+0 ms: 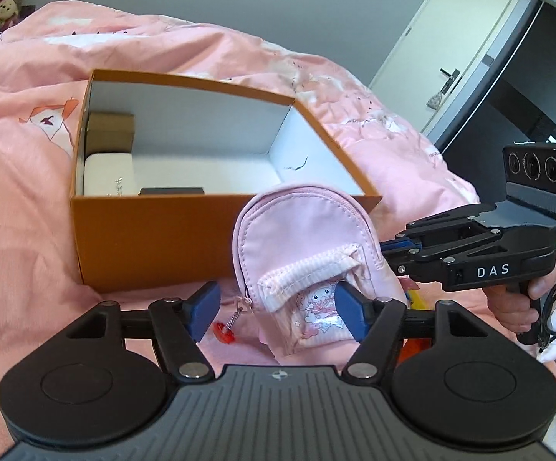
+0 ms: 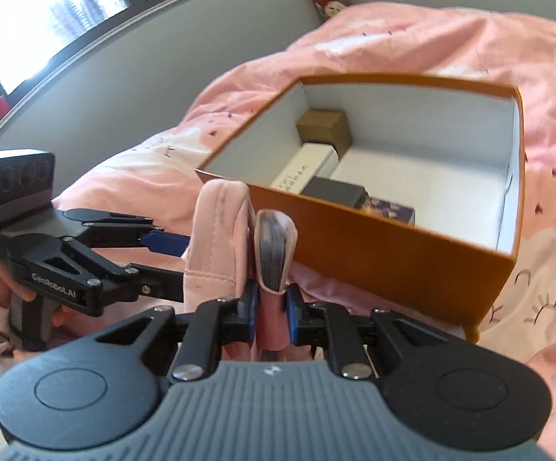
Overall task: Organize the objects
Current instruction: 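Grasp the pink pouch with the right gripper while the left lifts the pink backpack, then carry the pink backpack with the left gripper into the orange box while the right carries the pouch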
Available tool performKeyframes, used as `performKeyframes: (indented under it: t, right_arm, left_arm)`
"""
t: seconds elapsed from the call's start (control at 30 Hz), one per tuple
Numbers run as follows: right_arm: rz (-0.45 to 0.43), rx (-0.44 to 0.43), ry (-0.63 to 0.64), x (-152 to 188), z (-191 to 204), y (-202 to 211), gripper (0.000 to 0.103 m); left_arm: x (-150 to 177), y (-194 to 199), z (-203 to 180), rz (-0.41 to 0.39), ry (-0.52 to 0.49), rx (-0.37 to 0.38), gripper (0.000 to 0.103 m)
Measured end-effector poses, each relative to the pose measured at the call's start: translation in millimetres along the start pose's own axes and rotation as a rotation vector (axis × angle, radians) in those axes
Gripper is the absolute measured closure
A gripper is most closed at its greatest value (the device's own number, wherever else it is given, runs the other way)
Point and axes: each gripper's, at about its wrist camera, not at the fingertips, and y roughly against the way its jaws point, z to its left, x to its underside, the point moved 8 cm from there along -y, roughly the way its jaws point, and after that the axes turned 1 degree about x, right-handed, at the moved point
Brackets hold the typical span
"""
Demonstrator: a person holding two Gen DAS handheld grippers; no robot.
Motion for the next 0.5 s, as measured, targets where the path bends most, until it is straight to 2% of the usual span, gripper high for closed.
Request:
performKeyframes:
  t: [0.1, 0.2, 0.33, 0.5]
  right_arm:
    - [-0.018, -0.024, -0.028, -9.6, 2.4, 9.7, 0.088]
    - [-0.051, -0.073, -0.087, -20.1, 3.8, 21.6, 0.088]
    - [-0.094, -0.11, -0.123, -36.4, 9.2, 34.5, 0.088]
    - [-0.134, -0.096, -0.114, -67.1, 10.7, 40.8, 0.088]
  left_arm:
    - [-9.2, 11.3, -5.7, -0.041, 0.025, 0.03, 0.033]
    - [-19.8, 26.4, -9.9, -0.092, 0.064, 0.054, 0.034]
    - [-40.7, 39.6, -15.0, -0.128, 0.053, 0.03, 0.034]
    - [-74.6, 42.9, -10.0, -0.119, 0.054, 0.001, 0.034]
